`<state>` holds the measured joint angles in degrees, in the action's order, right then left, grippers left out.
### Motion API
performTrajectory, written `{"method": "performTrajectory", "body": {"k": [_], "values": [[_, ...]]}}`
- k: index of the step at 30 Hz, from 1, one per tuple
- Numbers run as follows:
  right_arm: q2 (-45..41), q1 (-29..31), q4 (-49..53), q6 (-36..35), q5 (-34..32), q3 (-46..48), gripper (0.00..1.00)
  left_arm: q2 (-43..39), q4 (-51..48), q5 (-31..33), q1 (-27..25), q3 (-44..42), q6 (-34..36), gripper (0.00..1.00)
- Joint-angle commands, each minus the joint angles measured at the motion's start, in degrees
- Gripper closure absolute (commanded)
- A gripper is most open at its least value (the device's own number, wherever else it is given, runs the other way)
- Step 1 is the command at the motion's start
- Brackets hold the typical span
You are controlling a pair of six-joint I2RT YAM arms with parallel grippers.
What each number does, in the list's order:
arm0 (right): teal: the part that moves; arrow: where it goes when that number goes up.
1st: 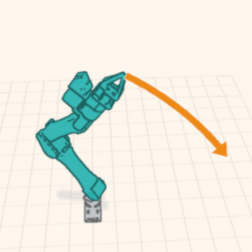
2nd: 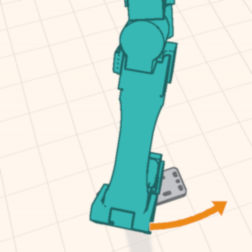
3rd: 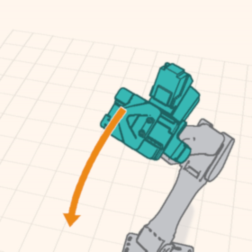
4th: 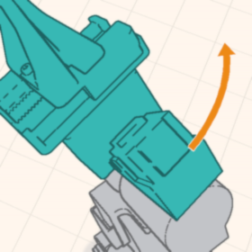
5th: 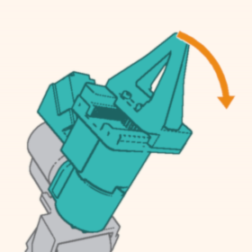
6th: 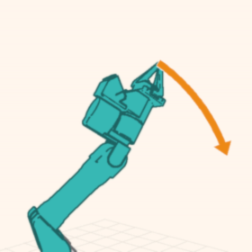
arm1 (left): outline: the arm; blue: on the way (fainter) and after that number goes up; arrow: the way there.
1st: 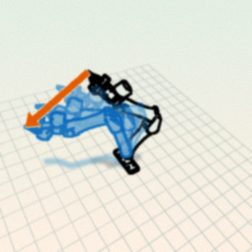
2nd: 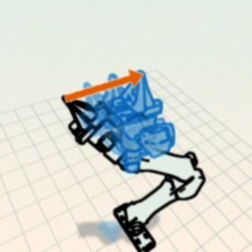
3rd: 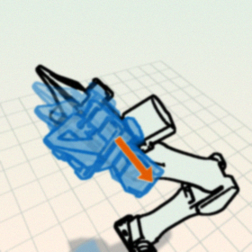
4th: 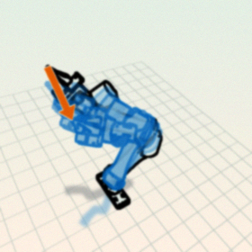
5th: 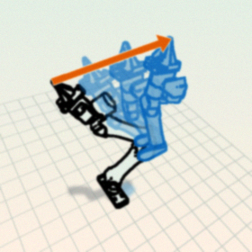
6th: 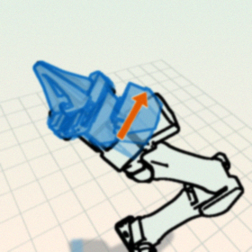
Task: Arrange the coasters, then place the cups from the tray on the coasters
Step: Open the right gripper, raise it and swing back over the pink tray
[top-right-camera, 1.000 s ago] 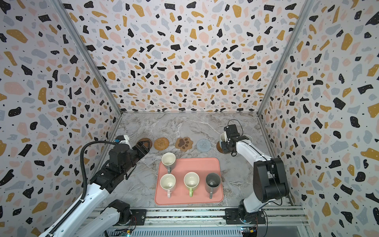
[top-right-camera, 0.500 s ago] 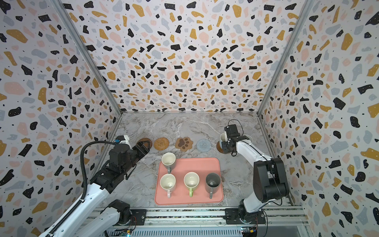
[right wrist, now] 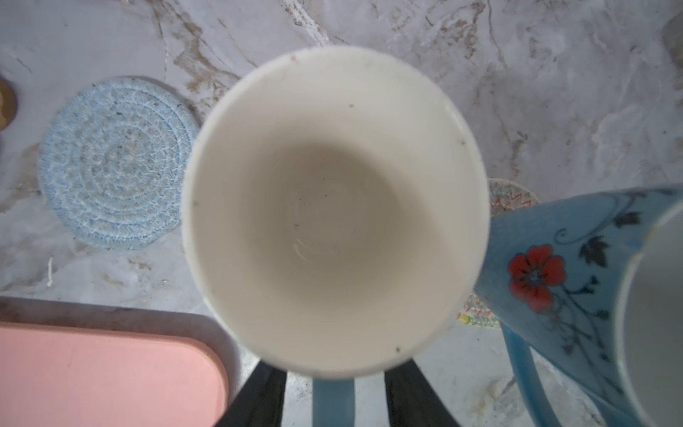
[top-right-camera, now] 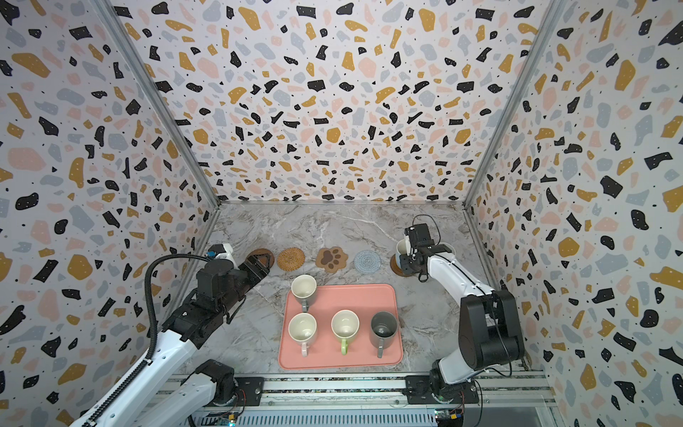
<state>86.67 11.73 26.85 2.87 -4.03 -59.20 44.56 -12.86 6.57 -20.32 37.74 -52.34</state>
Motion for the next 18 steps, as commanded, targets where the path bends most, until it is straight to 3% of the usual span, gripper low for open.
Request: {"method": "performTrajectory", "body": {"k": [1,12,18], "values": [[-3.8,-0.2,4.0,-0.1,0.7,-2.2,0.48,-0.6,0.5,0.8,0.2,-0.5,0.0,0.22],[-10.3,-0.3,13.5,0.3,-0.7,-11.1,0.37,0.1,1.2,1.5,0.2,0.0,0.0,0.22],[-12.0,-0.1,15.2,2.4,3.1,-15.0,0.36,0.0,1.4,2.1,0.2,-0.2,0.0,0.22]]}}
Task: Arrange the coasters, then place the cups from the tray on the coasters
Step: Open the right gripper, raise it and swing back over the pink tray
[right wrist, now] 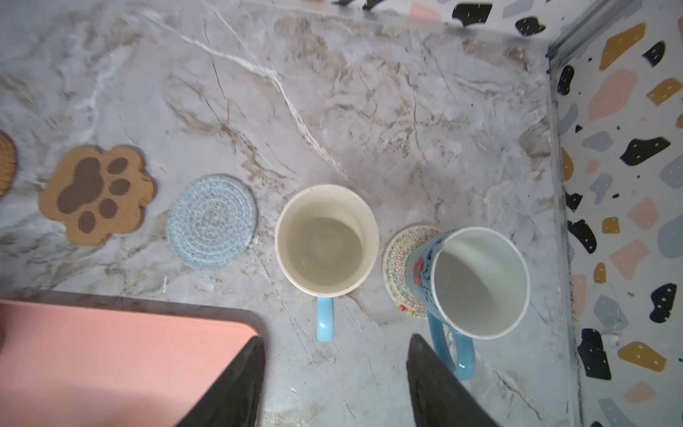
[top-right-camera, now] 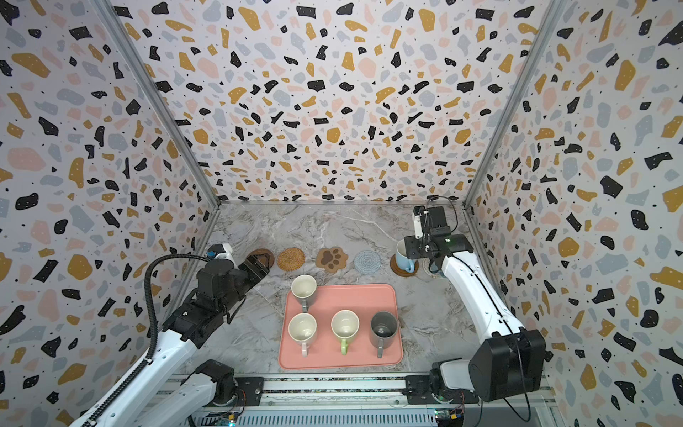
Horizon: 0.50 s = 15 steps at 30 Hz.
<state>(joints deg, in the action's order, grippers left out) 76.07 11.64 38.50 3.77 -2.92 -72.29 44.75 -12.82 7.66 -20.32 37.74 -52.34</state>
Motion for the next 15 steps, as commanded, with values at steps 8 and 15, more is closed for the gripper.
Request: {"method": "performTrajectory", "body": {"k": [8,15], "values": [[-1.2,8.3,4.3,6.3,2.9,-2.8,0.35,-0.3,1.2,1.3,0.2,-0.3,-0.4,0.22],[3.9,23.9,4.7,12.9,1.8,-5.1,0.33,-0.7,1.2,1.4,0.2,-1.0,-0.9,0.23]]}}
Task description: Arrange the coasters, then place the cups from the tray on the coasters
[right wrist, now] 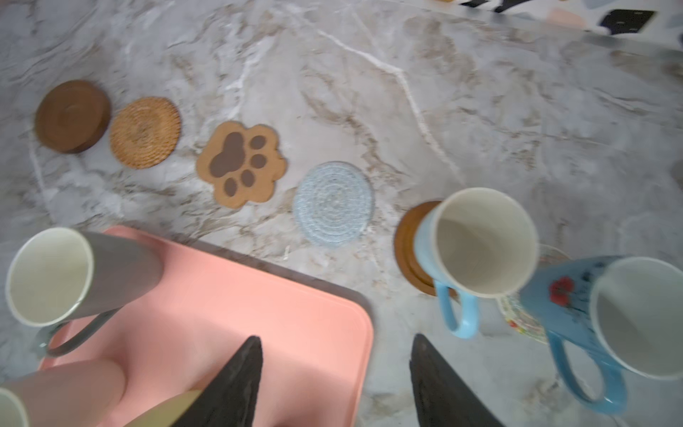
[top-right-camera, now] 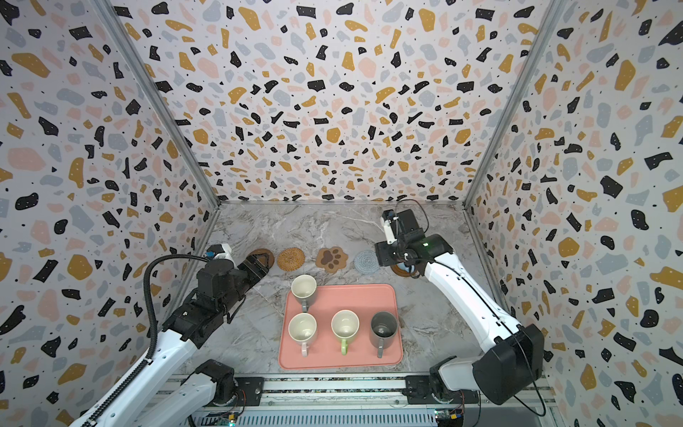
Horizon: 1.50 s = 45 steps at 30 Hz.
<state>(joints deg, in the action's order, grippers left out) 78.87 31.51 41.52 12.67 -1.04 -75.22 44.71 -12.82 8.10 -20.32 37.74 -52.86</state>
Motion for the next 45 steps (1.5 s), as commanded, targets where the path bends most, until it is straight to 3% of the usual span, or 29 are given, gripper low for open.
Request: {"method": "performTrajectory", "body": {"k": [1,8,16,45], "values": [[2.0,6.3,1.6,5.0,0.1,-2.5,0.33,-0.8,1.3,1.0,0.2,-1.2,-0.5,0.22],[10.0,19.2,2.3,10.2,-0.8,-5.9,0.28,-0.7,1.4,0.9,0.2,-1.5,-0.5,0.23],[15.0,26.0,0.8,16.4,-0.6,-7.9,0.16,-0.8,1.7,0.8,0.2,-2.2,-0.3,0.22],[26.8,31.0,-2.5,21.9,-2.2,-12.1,0.14,-1.5,1.8,0.8,0.2,-3.1,-0.7,0.22]]}}
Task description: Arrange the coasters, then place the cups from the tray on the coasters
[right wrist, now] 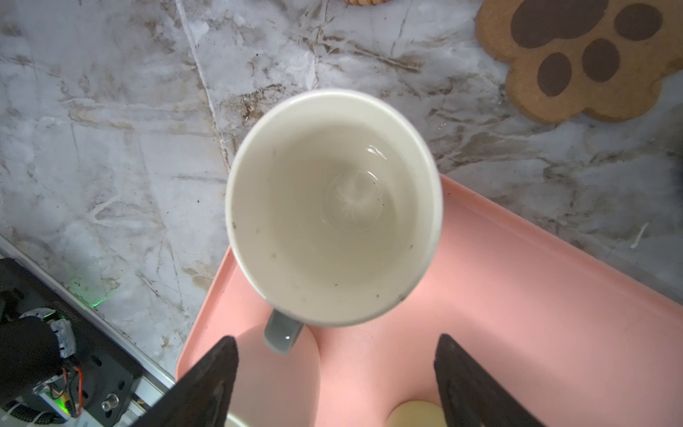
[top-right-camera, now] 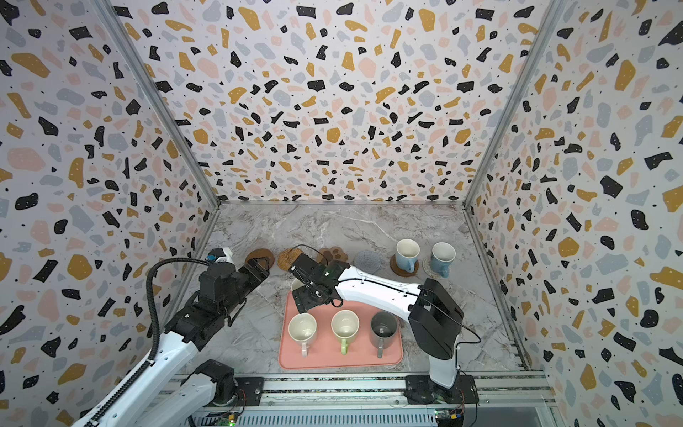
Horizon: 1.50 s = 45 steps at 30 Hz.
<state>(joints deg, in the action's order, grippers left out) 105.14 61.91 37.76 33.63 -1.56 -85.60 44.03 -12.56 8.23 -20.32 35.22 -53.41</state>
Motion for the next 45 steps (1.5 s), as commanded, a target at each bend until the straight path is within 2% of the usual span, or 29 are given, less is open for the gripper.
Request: {"method": "performTrajectory", "body": {"k": [1,9,22,33,39,45], "values": [[0.8,0.5,1.6,1.0,-2.2,-1.6,0.15,-0.9,1.5,0.6,0.2,-0.7,-0.2,0.22],[1.7,0.4,3.7,0.3,-5.7,-1.2,0.14,-1.4,1.1,0.8,0.2,-0.9,-0.2,0.22],[0.3,-2.0,3.5,-2.9,-6.6,1.9,0.17,-1.8,1.2,0.8,0.2,-1.3,-0.5,0.22],[-0.1,-2.4,1.1,-9.3,-3.1,2.5,0.35,-1.8,1.0,1.1,0.3,-0.8,-0.5,0.22],[0.1,-2.3,0.4,-11.0,-1.9,3.0,0.48,-1.6,1.0,1.4,0.2,-0.4,-0.3,0.22],[0.7,-1.9,0.4,-12.0,-2.1,3.0,0.57,-1.3,1.2,1.2,0.2,-0.3,-0.4,0.22]]}}
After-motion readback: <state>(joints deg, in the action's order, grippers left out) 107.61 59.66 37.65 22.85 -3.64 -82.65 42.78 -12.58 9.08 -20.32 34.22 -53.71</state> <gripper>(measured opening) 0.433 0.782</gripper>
